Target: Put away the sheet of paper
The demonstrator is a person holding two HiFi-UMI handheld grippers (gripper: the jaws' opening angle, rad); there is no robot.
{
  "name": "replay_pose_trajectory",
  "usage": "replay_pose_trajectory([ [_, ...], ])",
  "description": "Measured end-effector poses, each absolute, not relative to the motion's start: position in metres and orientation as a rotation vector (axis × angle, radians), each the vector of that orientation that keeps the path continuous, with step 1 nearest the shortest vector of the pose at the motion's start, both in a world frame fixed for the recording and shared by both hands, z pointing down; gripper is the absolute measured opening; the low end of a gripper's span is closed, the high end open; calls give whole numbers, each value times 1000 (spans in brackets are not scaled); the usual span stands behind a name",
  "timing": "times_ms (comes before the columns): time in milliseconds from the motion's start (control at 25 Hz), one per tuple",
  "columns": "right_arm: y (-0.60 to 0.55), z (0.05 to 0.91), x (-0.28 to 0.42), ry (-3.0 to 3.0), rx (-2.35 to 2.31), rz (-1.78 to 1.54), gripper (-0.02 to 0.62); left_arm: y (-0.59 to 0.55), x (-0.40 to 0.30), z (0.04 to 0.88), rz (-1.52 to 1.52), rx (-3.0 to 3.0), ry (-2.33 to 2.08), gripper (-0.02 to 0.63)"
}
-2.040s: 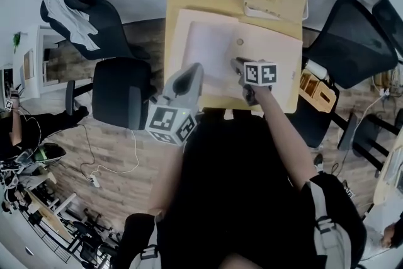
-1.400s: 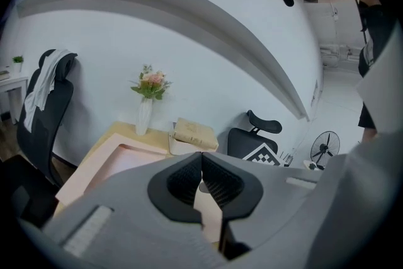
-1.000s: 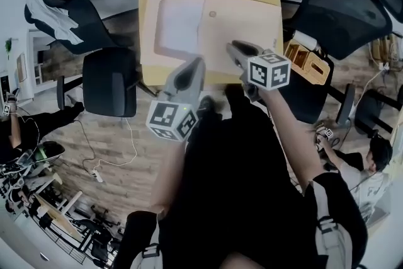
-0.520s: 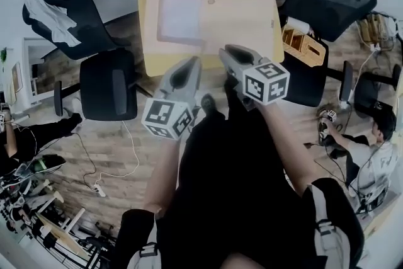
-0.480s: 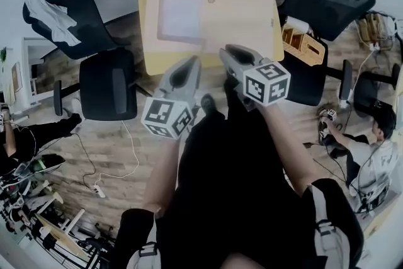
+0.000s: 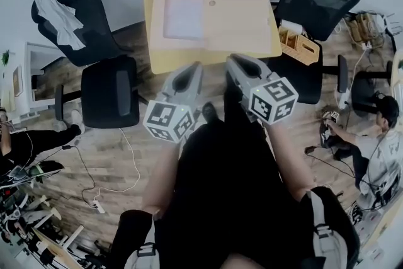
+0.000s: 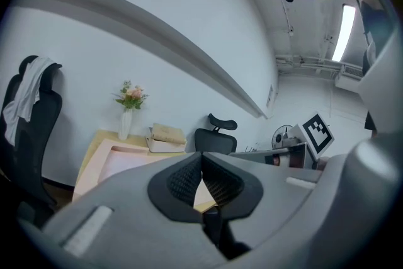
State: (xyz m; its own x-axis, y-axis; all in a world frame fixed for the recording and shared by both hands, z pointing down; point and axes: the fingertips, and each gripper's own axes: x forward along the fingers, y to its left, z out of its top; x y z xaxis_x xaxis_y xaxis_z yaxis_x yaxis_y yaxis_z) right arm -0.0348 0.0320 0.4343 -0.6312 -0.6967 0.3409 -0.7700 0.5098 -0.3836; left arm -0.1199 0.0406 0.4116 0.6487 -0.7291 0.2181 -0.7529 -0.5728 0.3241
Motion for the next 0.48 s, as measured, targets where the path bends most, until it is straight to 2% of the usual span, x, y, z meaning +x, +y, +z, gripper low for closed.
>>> replay_pose_trajectory([
  [320,67,415,-42,-2635,1312,714,5,68,-129,409,79,2501,-1139,9],
  [480,74,407,-45,-2642,1293,680,3,72,-136,403,59,2497,-1156,9],
])
